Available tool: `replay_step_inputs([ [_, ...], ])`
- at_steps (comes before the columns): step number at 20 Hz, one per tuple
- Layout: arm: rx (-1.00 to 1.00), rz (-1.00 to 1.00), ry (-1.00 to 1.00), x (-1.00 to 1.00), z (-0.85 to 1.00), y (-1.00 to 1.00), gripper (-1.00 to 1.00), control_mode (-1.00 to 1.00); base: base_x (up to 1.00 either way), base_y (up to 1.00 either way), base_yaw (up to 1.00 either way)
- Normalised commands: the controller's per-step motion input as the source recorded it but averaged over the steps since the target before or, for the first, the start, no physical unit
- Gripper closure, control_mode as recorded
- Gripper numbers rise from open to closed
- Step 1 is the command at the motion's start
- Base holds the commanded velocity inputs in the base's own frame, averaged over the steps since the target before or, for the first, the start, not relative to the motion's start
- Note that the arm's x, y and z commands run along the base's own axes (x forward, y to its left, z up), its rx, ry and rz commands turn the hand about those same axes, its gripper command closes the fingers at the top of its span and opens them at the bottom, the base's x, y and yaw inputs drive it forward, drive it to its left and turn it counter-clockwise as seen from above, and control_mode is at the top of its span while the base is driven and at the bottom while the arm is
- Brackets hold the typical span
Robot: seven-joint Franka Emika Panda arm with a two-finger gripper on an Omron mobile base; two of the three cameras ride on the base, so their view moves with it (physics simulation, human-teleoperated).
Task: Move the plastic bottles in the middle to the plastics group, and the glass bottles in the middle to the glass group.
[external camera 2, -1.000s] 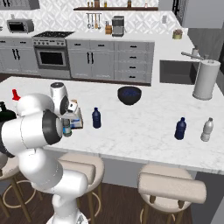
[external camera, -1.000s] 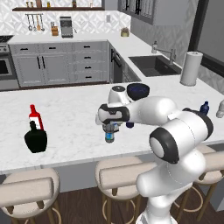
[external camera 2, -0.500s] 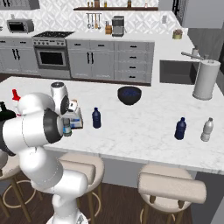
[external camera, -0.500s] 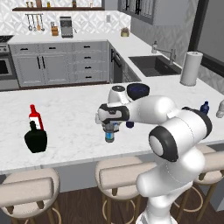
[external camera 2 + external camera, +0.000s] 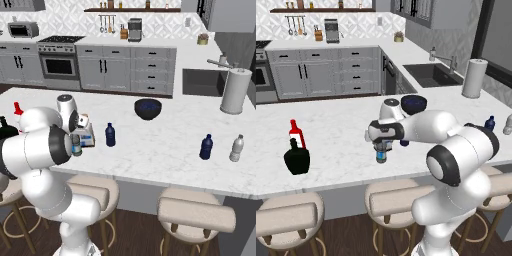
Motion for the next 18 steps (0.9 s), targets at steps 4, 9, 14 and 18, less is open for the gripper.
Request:
replay_step_inputs([
  [4, 0.0, 0.0, 0.0, 0.0, 0.0, 0.0, -1.0, -1.0, 0.0, 0.0, 0.0],
  [9, 0.0, 0.0, 0.0, 0.0, 0.0, 0.0, 1.0, -1.0, 0.0, 0.0, 0.0],
  [14, 0.0, 0.0, 0.0, -0.1, 0.0, 0.0, 1.0, -1.0, 0.0, 0.0, 0.0],
  [18, 0.0, 0.0, 0.0, -0.71, 0.07, -0.07, 1.0, -1.0, 0.0, 0.0, 0.0],
])
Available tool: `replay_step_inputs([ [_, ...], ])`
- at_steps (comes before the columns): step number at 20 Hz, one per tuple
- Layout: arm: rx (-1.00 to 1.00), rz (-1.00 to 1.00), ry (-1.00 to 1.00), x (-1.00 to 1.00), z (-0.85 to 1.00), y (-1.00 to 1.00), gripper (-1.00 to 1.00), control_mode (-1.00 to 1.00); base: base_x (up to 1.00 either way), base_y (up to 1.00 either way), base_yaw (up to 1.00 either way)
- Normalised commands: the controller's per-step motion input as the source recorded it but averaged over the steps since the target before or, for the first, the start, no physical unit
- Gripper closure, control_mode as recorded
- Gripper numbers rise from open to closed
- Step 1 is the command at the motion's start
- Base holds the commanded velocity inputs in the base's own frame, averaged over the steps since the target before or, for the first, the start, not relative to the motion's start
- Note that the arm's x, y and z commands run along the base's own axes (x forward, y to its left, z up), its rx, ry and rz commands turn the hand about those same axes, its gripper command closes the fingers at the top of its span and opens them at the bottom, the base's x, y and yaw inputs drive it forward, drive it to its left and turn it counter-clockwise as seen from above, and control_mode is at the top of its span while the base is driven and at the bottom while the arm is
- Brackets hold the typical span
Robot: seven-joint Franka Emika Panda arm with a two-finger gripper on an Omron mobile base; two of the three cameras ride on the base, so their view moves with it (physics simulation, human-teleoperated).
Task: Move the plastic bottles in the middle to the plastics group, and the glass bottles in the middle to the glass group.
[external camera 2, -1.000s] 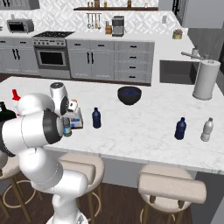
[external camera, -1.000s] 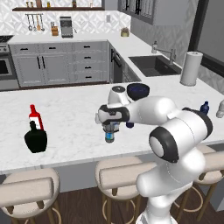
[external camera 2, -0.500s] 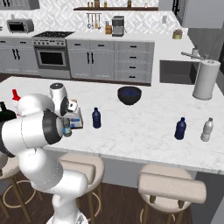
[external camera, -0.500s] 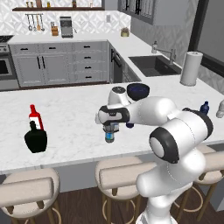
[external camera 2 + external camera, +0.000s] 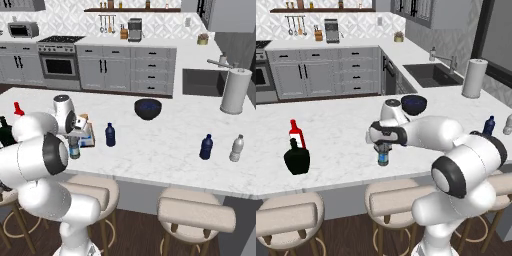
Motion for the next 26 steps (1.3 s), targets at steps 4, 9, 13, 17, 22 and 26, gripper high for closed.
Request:
replay_step_inputs([
  [4, 0.0, -0.04, 0.0, -0.92, 0.21, -0.27, 1.0, -1.0, 0.0, 0.0, 0.0],
  [9, 0.0, -0.08, -0.02, -0.65, 0.19, -0.56, 1.0, -1.0, 0.0, 0.0, 0.0],
  [13, 0.0, -0.07, -0.04, -0.39, 0.39, -0.56, 1.0, -1.0, 0.0, 0.0, 0.0],
  [17, 0.0, -0.04, 0.0, -0.03, 0.56, -0.52, 1.0, -1.0, 0.0, 0.0, 0.0],
  [22, 0.0, -0.05, 0.0, -0.09, 0.34, -0.59, 1.0, -1.0, 0.0, 0.0, 0.0],
  [26, 0.0, -0.01, 0.0, -0.1, 0.02, -0.74, 1.0, -1.0, 0.0, 0.0, 0.0],
])
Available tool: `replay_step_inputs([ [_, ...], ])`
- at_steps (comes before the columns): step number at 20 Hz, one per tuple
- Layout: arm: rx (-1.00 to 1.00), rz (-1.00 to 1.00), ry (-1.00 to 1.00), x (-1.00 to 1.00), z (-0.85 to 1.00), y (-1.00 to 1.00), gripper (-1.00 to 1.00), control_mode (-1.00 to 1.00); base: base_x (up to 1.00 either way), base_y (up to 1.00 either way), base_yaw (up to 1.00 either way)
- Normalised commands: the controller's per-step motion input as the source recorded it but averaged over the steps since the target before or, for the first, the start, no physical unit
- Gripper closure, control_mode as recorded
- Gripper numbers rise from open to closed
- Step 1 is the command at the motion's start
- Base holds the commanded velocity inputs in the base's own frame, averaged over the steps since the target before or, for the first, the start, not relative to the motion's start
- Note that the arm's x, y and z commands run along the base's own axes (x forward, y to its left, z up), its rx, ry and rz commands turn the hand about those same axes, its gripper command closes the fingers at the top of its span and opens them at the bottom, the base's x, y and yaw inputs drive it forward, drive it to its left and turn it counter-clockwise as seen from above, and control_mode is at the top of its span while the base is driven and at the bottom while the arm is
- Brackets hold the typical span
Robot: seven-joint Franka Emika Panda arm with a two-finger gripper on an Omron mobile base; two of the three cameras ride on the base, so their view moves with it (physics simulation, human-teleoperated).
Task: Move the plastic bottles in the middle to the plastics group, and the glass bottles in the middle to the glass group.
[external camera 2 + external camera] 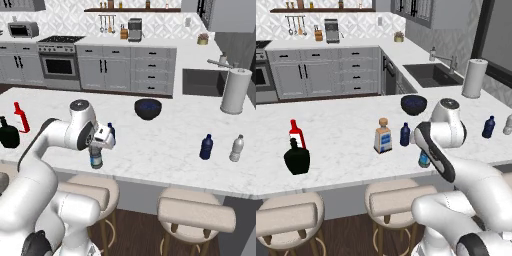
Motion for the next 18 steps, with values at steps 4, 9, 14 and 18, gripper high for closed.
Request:
replay_step_inputs([
  [4, 0.02, 0.0, -0.01, -0.07, 0.0, -0.91, 1.0, -1.0, 0.0, 0.0, 0.0],
  [9, 0.04, 0.0, -0.06, -0.02, 0.1, -0.93, 1.0, -1.0, 0.0, 0.0, 0.0],
  [14, 0.01, 0.0, 0.0, 0.01, 0.49, -0.8, 1.0, -1.0, 0.0, 0.0, 0.0],
  [18, 0.0, 0.0, 0.0, 0.1, 0.21, -0.71, 1.0, -1.0, 0.0, 0.0, 0.0],
])
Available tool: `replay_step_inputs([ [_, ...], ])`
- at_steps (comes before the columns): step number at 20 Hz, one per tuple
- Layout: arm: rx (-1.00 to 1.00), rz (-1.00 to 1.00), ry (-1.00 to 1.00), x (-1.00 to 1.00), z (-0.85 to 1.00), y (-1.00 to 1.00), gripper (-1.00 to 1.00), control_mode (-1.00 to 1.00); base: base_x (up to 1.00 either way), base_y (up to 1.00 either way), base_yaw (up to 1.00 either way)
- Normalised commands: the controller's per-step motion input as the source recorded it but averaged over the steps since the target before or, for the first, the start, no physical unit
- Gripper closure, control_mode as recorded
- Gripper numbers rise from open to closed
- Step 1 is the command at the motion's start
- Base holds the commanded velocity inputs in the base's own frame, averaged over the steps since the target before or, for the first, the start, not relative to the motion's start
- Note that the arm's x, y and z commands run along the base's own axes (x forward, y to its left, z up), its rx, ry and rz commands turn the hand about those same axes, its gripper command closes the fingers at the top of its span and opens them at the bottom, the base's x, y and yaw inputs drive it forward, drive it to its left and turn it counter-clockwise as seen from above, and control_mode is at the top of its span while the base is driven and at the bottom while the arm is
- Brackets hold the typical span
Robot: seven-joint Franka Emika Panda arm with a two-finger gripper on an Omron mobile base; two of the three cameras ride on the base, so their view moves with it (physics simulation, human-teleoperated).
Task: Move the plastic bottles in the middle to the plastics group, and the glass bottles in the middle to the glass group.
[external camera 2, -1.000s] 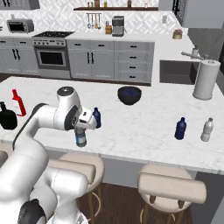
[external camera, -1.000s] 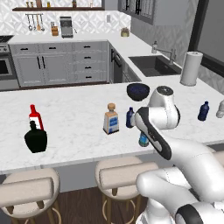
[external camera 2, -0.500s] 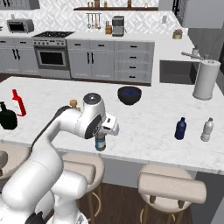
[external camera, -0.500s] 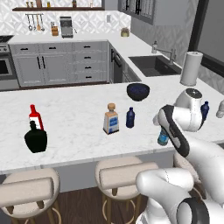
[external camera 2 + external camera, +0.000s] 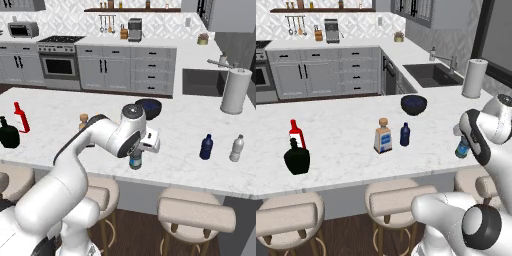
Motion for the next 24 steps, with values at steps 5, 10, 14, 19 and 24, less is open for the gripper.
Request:
replay_step_inputs([
  [5, -0.03, -0.05, 0.04, 0.16, 0.0, -0.55, 1.0, -1.0, 0.0, 0.0, 0.0],
  [10, -0.05, -0.08, 0.12, 0.02, 0.0, -0.48, 1.0, -1.0, 0.0, 0.0, 0.0],
  [14, -0.01, -0.02, 0.0, 0.06, 0.0, -0.54, 1.0, -1.0, 0.0, 0.0, 0.0],
  [19, 0.0, 0.0, 0.0, 0.04, 0.0, -0.41, 1.0, -1.0, 0.0, 0.0, 0.0],
  [24, 0.0, 0.0, 0.0, 0.15, -0.01, -0.37, 1.0, -1.0, 0.0, 0.0, 0.0],
])
